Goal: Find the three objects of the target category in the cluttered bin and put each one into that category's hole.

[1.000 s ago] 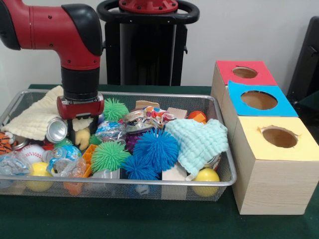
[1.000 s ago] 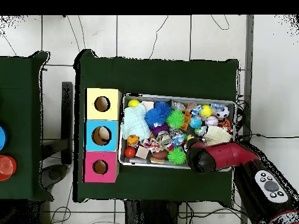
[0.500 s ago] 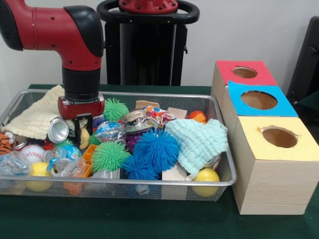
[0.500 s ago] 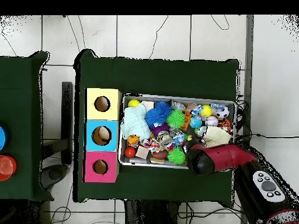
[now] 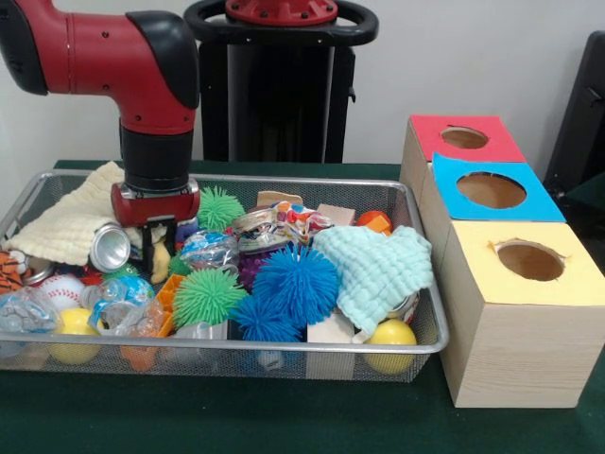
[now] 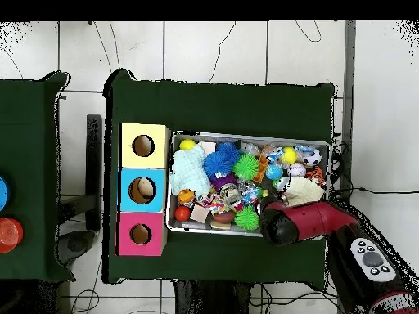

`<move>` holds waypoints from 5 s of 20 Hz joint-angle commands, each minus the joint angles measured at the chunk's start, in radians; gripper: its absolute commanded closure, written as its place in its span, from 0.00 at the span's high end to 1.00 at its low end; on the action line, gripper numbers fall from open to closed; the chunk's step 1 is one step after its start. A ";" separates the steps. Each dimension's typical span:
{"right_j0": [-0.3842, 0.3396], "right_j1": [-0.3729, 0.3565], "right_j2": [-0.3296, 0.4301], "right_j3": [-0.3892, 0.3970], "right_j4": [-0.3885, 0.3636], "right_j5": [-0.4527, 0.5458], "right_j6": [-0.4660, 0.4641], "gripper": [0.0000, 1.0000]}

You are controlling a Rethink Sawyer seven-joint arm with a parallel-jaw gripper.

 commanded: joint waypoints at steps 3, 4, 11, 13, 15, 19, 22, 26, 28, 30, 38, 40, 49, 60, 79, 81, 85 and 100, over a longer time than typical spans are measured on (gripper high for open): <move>0.004 -0.062 -0.012 0.141 0.083 0.113 0.035 0.00; 0.003 -0.088 -0.009 0.162 0.106 0.132 0.034 0.00; 0.009 -0.200 0.024 0.206 0.210 0.215 -0.013 0.00; 0.005 -0.214 0.035 0.207 0.241 0.238 -0.021 0.00; 0.001 -0.236 0.042 0.214 0.275 0.241 -0.005 0.00; 0.017 -0.314 0.045 0.256 0.352 0.276 0.027 0.00; 0.034 -0.377 0.051 0.280 0.424 0.345 0.024 0.00; 0.065 -0.416 0.049 0.293 0.504 0.414 0.043 0.00; 0.087 -0.444 0.043 0.300 0.544 0.455 0.057 0.00; 0.106 -0.474 0.038 0.312 0.583 0.493 0.068 0.00; 0.192 -0.563 0.002 0.384 0.706 0.536 0.136 0.00; 0.218 -0.580 -0.011 0.404 0.731 0.536 0.156 0.00; 0.327 -0.592 -0.073 0.467 0.794 0.470 0.221 0.00; 0.510 -0.545 -0.167 0.571 0.859 0.271 0.366 0.00; 0.763 -0.410 -0.270 0.613 0.942 0.029 0.531 0.00; 0.775 -0.398 -0.273 0.609 0.948 0.016 0.539 0.00; 0.800 -0.352 -0.279 0.589 0.961 -0.027 0.557 0.00; 0.885 -0.382 -0.263 0.581 1.107 0.025 0.576 0.00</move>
